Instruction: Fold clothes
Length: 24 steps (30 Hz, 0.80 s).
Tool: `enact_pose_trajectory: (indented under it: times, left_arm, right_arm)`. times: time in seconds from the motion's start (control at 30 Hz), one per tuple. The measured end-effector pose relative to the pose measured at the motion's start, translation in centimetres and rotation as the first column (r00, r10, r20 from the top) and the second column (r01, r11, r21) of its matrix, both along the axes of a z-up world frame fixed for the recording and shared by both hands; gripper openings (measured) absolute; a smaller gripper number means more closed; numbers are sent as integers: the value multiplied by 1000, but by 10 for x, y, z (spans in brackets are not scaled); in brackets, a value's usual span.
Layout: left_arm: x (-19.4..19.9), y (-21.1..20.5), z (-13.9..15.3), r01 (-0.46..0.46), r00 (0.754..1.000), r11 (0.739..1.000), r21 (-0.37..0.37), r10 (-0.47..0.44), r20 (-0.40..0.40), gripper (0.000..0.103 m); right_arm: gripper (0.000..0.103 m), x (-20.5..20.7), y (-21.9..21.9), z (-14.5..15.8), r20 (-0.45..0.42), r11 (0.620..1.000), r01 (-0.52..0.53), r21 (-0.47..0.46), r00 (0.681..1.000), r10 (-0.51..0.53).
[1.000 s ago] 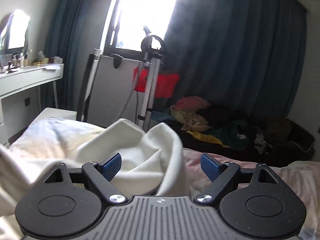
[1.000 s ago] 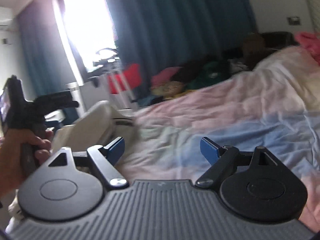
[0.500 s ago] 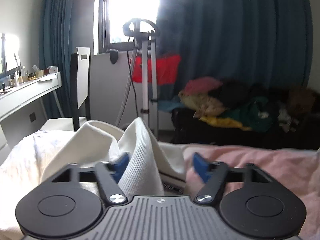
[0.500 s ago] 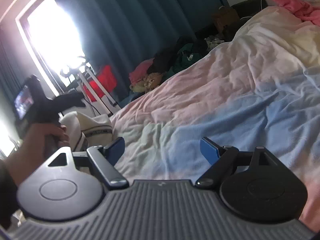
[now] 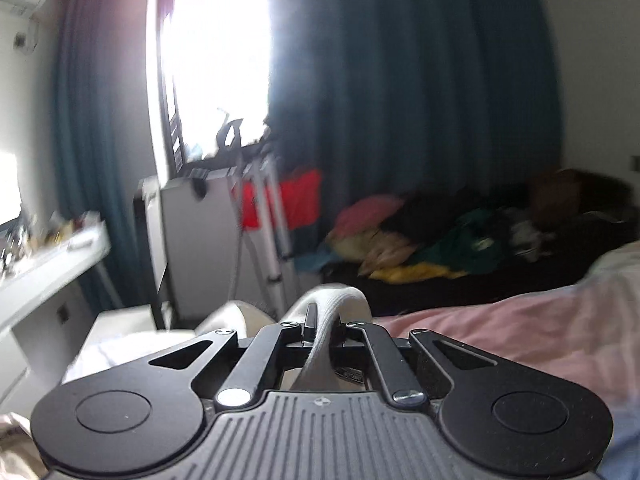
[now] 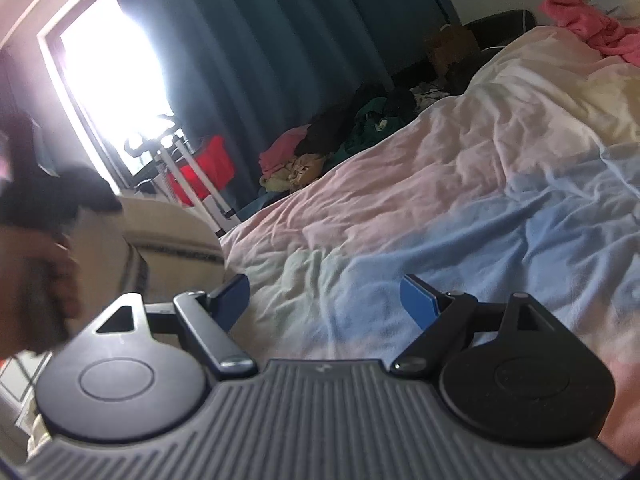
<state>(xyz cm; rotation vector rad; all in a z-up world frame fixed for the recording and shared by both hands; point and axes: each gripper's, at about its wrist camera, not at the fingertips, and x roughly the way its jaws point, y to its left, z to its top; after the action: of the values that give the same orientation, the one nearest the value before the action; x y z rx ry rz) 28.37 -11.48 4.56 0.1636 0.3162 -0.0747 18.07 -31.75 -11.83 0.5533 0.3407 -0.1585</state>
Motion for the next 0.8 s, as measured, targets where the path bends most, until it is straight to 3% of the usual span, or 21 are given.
enact_pose_trajectory:
  times: [0.17, 0.27, 0.33, 0.47, 0.6, 0.7, 0.8]
  left_arm:
    - [-102, 28, 12, 148, 988, 986, -70, -146, 43, 2]
    - [-166, 45, -8, 224, 974, 971, -83, -220, 48, 2]
    - [-198, 59, -31, 251, 968, 960, -125, -253, 0, 2]
    - [-224, 77, -84, 275, 949, 944, -184, -297, -106, 4]
    - [-220, 98, -104, 234, 938, 923, -306, -297, -178, 12]
    - [-218, 112, -107, 204, 929, 901, -382, -301, -215, 29]
    - [-224, 121, -103, 212, 923, 888, -409, -319, -215, 59]
  right_arm:
    - [84, -13, 7, 7, 30, 999, -12, -43, 999, 14]
    - [84, -19, 6, 11, 39, 999, -12, -44, 999, 14]
    - [84, -22, 6, 12, 41, 999, -21, -42, 999, 23]
    - [84, -28, 7, 10, 26, 998, -67, -16, 997, 68]
    - [84, -29, 1, 0, -17, 989, -118, 84, 993, 120]
    - [85, -23, -12, -14, -57, 958, -127, 258, 987, 147]
    - [84, -14, -25, -34, -77, 890, -105, 443, 985, 155]
